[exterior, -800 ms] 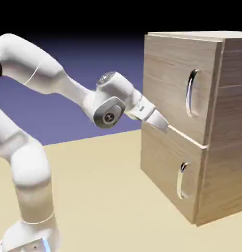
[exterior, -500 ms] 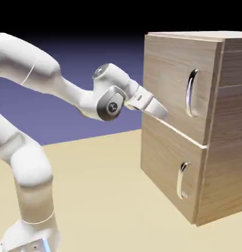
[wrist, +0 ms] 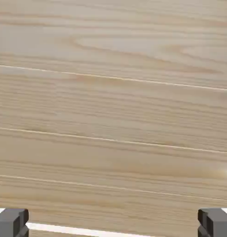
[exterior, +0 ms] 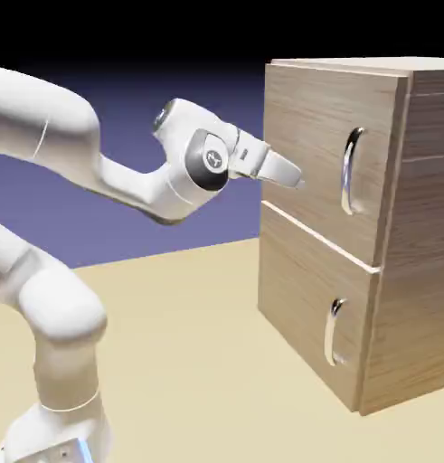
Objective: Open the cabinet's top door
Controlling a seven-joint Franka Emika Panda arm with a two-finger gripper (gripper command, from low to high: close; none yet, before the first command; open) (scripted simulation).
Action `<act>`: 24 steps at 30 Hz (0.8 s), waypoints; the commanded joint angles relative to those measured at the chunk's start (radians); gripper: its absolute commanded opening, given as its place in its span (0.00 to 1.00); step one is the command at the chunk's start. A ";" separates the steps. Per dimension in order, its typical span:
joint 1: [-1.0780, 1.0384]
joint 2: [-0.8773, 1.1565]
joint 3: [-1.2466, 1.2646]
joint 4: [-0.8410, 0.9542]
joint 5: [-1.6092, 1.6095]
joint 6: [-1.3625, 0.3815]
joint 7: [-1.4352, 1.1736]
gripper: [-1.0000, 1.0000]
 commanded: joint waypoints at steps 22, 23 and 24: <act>0.260 -0.139 -0.314 0.124 -0.957 -0.039 0.728 0.50; 0.272 -0.145 -0.329 0.130 -1.000 -0.041 0.761 0.50; 0.284 -0.152 -0.343 0.135 -1.044 -0.043 0.794 0.50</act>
